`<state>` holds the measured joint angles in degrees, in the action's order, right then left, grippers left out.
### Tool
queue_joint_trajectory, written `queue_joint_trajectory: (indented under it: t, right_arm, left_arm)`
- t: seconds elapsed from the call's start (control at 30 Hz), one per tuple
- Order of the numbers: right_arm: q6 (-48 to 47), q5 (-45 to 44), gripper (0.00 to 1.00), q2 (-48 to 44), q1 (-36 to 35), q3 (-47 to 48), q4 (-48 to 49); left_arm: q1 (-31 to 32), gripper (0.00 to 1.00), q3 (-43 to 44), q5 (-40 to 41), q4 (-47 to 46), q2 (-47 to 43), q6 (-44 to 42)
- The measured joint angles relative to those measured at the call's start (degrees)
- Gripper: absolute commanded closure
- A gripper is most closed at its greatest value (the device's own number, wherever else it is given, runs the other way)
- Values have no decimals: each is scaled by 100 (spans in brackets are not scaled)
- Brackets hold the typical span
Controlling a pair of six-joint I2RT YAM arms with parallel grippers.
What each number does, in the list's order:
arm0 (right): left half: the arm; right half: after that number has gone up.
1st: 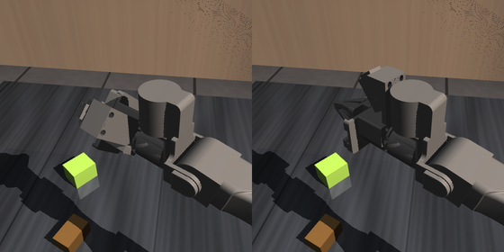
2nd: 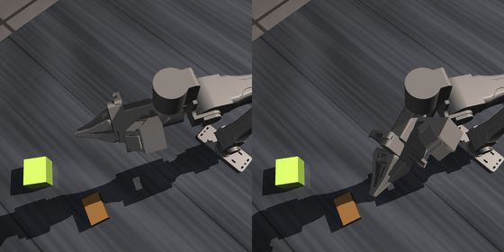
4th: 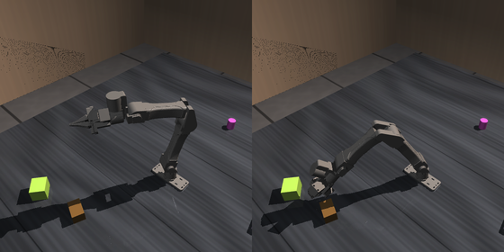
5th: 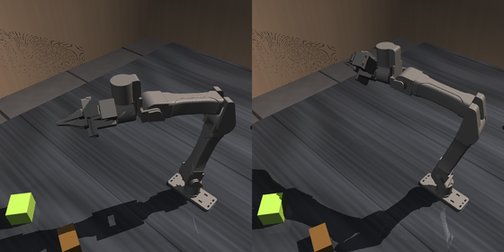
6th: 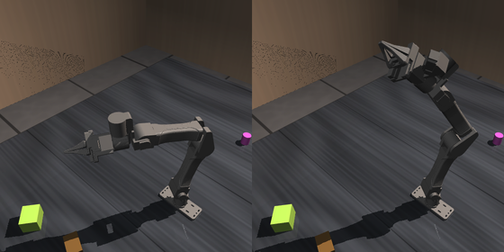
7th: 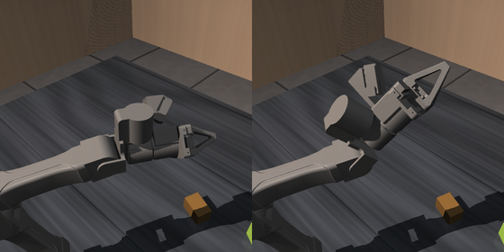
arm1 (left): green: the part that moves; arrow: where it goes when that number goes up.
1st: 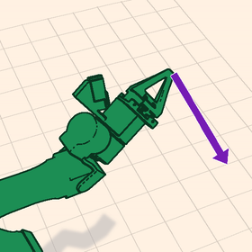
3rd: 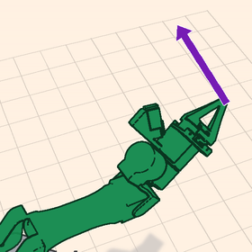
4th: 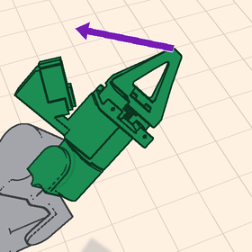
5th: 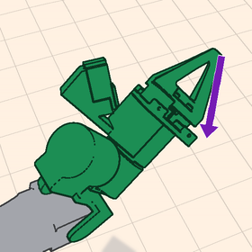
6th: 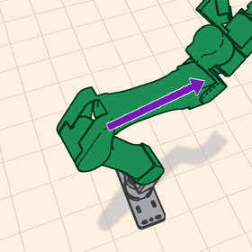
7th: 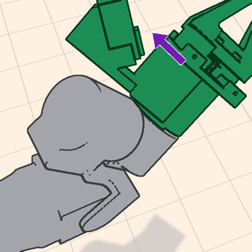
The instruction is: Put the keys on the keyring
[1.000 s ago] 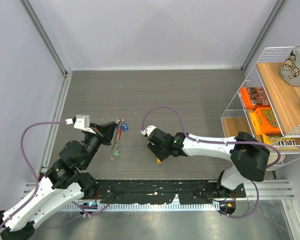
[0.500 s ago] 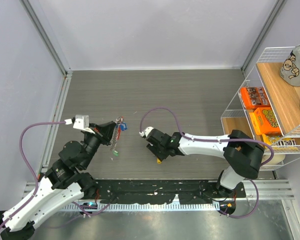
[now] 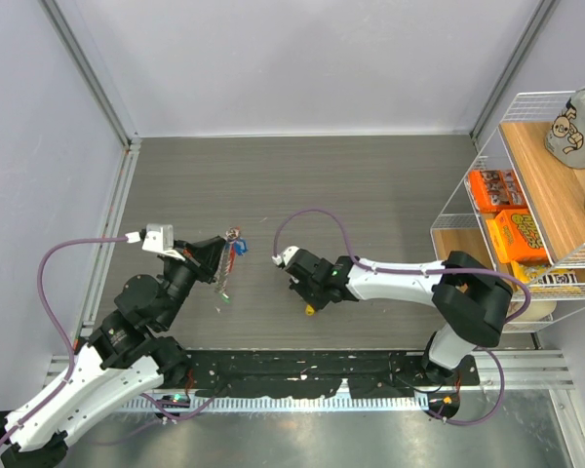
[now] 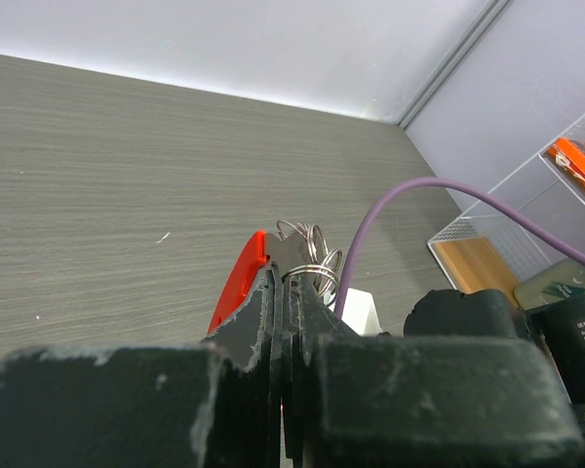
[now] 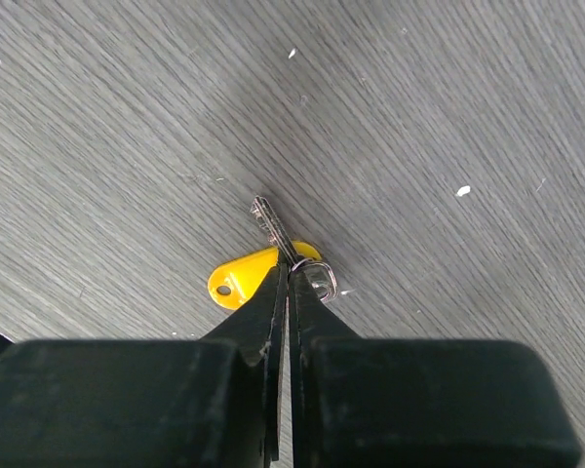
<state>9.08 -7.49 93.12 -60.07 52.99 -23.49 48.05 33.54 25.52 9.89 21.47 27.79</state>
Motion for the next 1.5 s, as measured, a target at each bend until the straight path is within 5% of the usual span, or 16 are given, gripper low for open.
queue_joint_trajectory:
  t: [0.33,0.83,1.5]
  right_arm:
    - [9,31,94,-461,31,-92,-61]
    - [94,1141,94,-3202,31,-136,-243]
    - [785,3062,95,-3733,31,1104,236]
  left_arm:
    - [0,100,0,-22,-11,7,0]
    - [0,100,2,-413,-44,26,9]
    - [0,100,2,-1615,-798,26,35]
